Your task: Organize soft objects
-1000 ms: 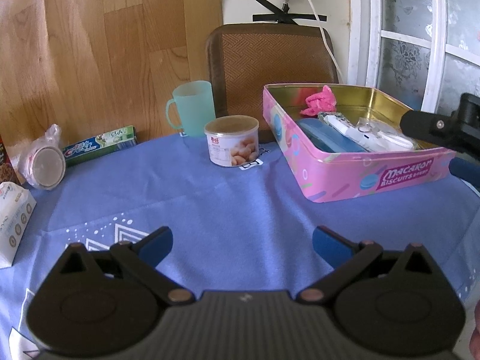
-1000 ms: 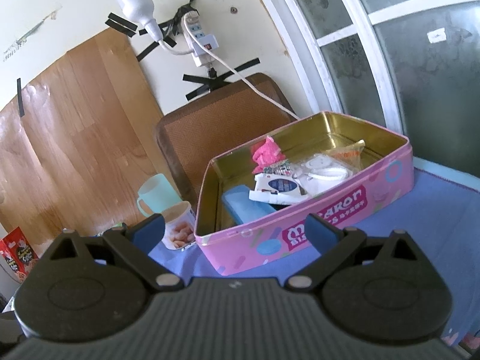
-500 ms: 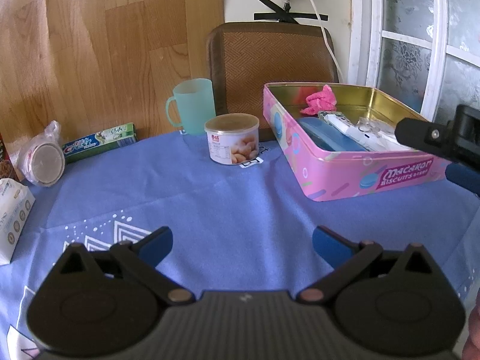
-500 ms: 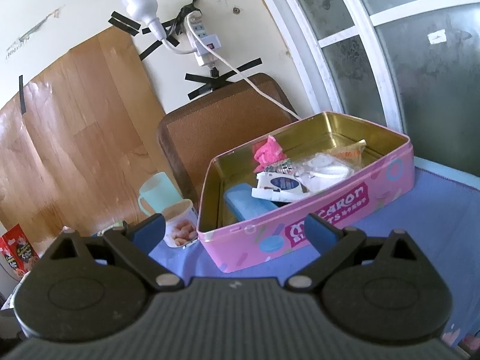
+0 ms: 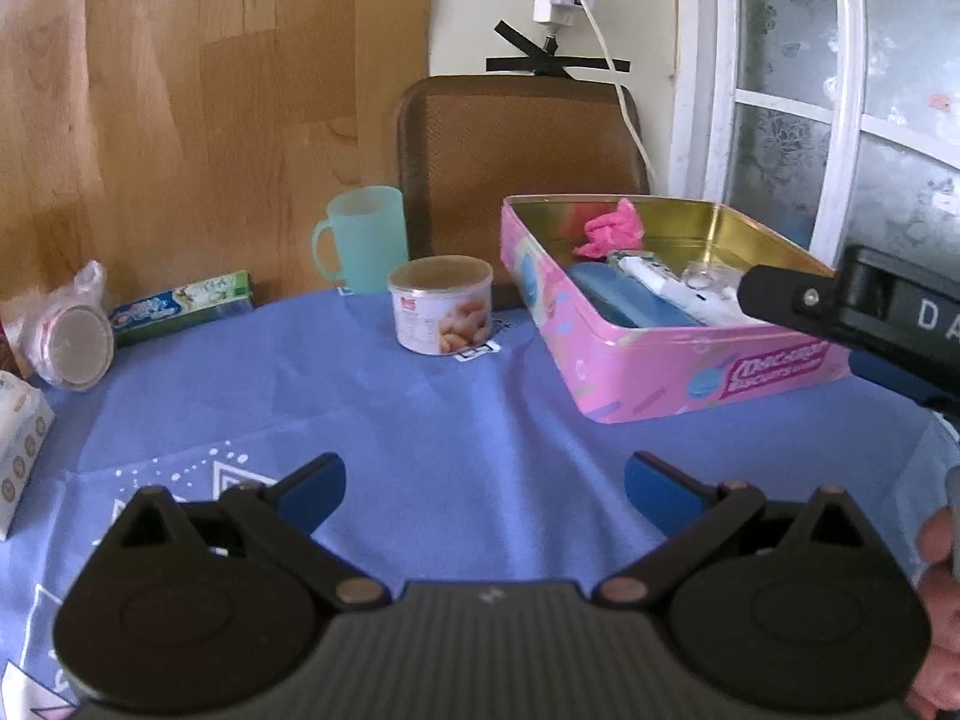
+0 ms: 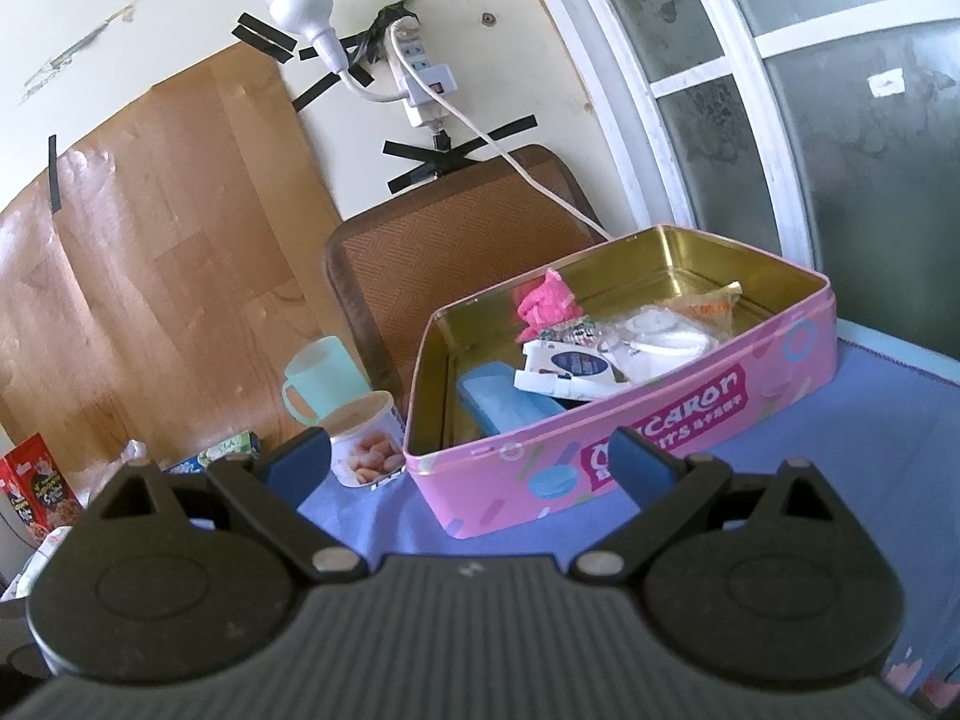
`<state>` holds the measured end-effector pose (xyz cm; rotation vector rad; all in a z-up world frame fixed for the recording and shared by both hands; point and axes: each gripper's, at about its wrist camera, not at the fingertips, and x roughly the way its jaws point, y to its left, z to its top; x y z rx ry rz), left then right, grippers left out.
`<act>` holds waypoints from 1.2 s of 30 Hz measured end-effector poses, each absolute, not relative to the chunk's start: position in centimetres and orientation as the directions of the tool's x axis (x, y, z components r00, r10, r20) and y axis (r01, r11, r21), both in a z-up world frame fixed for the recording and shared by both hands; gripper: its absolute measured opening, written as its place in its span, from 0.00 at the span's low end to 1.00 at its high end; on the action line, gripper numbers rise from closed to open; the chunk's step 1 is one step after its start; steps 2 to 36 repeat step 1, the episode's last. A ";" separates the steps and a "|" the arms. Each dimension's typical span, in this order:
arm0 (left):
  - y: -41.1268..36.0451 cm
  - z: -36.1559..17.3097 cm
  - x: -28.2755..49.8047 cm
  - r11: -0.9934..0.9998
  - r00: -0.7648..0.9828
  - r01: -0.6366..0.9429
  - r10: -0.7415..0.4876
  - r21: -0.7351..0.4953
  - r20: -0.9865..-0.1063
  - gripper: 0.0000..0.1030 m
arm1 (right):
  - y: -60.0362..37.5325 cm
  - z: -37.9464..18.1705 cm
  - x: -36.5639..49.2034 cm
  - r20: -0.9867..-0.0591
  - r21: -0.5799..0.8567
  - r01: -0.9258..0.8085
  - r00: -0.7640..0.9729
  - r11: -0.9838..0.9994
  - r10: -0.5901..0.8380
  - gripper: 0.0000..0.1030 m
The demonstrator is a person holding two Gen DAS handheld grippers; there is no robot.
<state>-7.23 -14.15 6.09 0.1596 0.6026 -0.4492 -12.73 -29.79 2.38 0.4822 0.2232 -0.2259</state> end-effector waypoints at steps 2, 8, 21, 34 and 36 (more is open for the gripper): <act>-14.2 6.1 -7.1 0.893 0.729 0.450 -0.359 0.012 -0.582 1.00 | -29.8 2.4 -12.8 -0.261 0.430 0.267 0.951 0.862 -0.164 0.97; -14.2 6.1 -7.1 0.893 0.729 0.450 -0.359 0.012 -0.582 1.00 | -29.8 2.4 -12.8 -0.261 0.430 0.267 0.951 0.862 -0.164 0.97; -14.2 6.1 -7.1 0.893 0.729 0.450 -0.359 0.012 -0.582 1.00 | -29.8 2.4 -12.8 -0.261 0.430 0.267 0.951 0.862 -0.164 0.97; -14.2 6.1 -7.1 0.893 0.729 0.450 -0.359 0.012 -0.582 1.00 | -29.8 2.4 -12.8 -0.261 0.430 0.267 0.951 0.862 -0.164 0.97; -14.2 6.1 -7.1 0.893 0.729 0.450 -0.359 0.012 -0.582 1.00 | -29.8 2.4 -12.8 -0.261 0.430 0.267 0.951 0.862 -0.164 0.97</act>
